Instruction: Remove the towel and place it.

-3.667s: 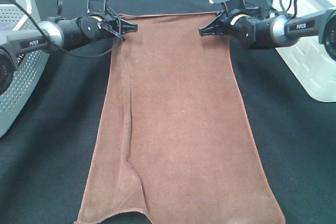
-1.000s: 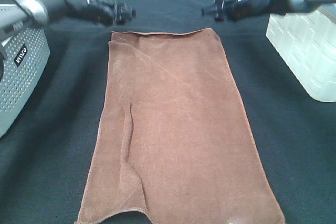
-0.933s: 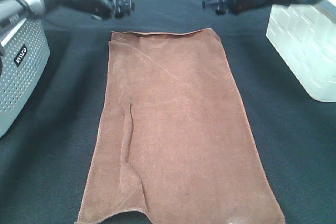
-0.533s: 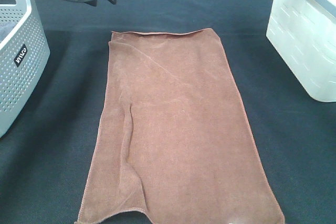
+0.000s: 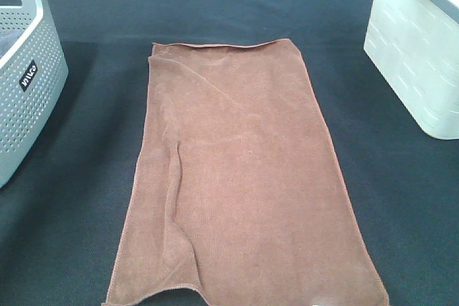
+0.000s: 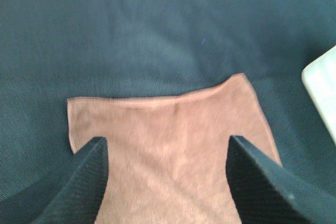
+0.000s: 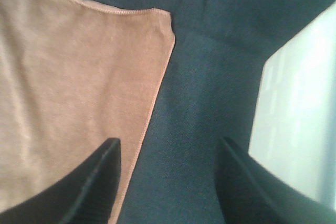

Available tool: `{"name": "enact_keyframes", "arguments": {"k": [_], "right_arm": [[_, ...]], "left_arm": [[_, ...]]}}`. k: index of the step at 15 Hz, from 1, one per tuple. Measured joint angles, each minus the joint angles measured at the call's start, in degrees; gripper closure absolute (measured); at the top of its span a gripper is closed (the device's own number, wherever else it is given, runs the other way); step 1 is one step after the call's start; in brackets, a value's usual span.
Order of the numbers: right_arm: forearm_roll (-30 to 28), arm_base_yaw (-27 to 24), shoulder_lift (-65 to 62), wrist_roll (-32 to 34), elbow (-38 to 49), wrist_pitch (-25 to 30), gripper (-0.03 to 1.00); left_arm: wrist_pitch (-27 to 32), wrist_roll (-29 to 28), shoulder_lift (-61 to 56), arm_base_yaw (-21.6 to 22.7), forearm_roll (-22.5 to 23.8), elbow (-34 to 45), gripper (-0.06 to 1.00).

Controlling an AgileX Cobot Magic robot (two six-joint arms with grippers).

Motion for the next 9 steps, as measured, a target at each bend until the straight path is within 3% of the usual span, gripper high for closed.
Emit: {"name": "enact_keyframes", "arguments": {"k": [3,7,9], "right_arm": [[-1.15,0.00,-7.56,2.75,4.07,0.17,0.29],[-2.23,0.00,-14.78,2.92,13.24,0.17,0.22],[-2.12,0.00,-20.68,2.92,21.43,0.17,0.22]], "left_arm": [[0.00,0.40,-3.61,0.00,-0.11,0.00,0.33],[0.00,0.46,-7.10,0.00,-0.57,0.40,0.33],[-0.06,0.80,-11.52,0.00,-0.80,7.45,0.33]]}}
